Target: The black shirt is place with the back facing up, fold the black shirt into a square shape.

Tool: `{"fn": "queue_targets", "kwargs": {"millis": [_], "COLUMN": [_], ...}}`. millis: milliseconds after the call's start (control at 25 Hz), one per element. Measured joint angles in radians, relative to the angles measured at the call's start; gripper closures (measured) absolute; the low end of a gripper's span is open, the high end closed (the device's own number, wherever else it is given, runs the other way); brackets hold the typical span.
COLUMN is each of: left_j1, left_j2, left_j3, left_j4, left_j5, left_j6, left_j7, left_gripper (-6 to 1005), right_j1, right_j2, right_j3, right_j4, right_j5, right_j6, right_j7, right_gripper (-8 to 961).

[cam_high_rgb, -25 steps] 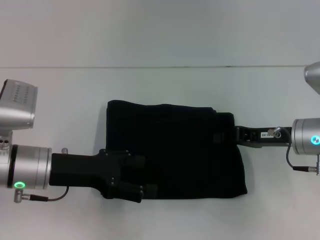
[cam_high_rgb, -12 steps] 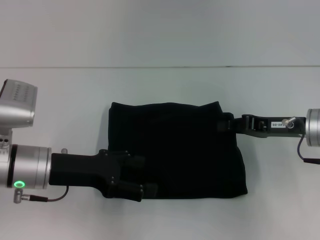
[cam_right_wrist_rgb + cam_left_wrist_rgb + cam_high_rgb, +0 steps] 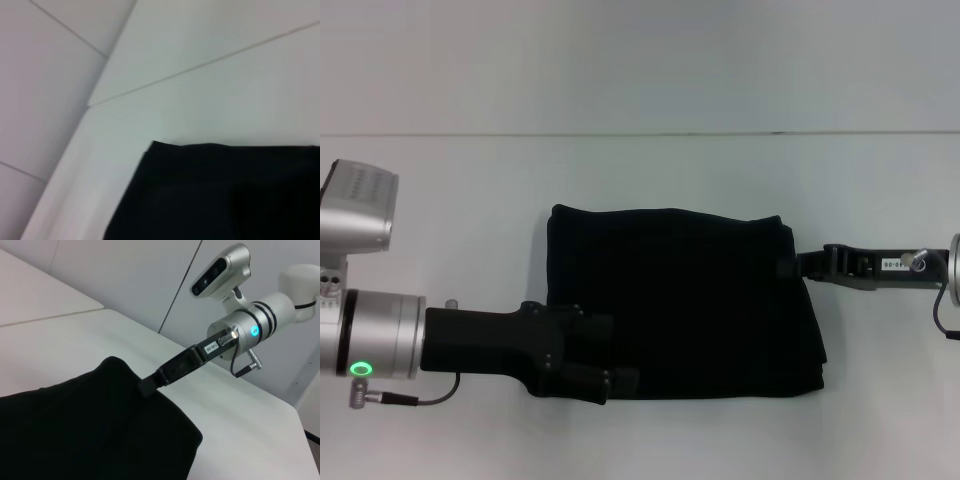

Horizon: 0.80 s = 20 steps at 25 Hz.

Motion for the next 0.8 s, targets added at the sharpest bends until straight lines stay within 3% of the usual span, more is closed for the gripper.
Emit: {"fn": "queue_targets", "kwargs": {"millis": [200,360,560,800], "left_j1": [-0.008,-0.025,-0.043,-0.04], "left_j2": [-0.002,0.001,0.002,-0.007], "left_j3": [-0.003,-0.004,-0.006,-0.012], "left_j4": [0.002,0.002,-0.002,-0.004], "left_j5": [-0.009,-0.037,-0.083,-0.143], "left_j6": [-0.028,-0.124,-0.236,-0.367], "left_j7": [-0.007,-0.055,-0.079,-0.092], "left_gripper": [52,52,52,52], "right_j1": [-0.002,-0.015,-0.034,-0.046], "right_j2": [0.006,0.006,-0.019,-0.035], "right_j3": [0.0,-0.001,0.026,0.092], "right_j4": [0.023,0.017,-0.003,-0.085], "right_j5": [-0.043,-0.049,-0.044,-0.042], "right_j6": [0.057,0.062,0.031,-0.049], "right_j7": [0.008,-0.005,-0.004,0.006], "right_gripper": [864,855,619,501]}}
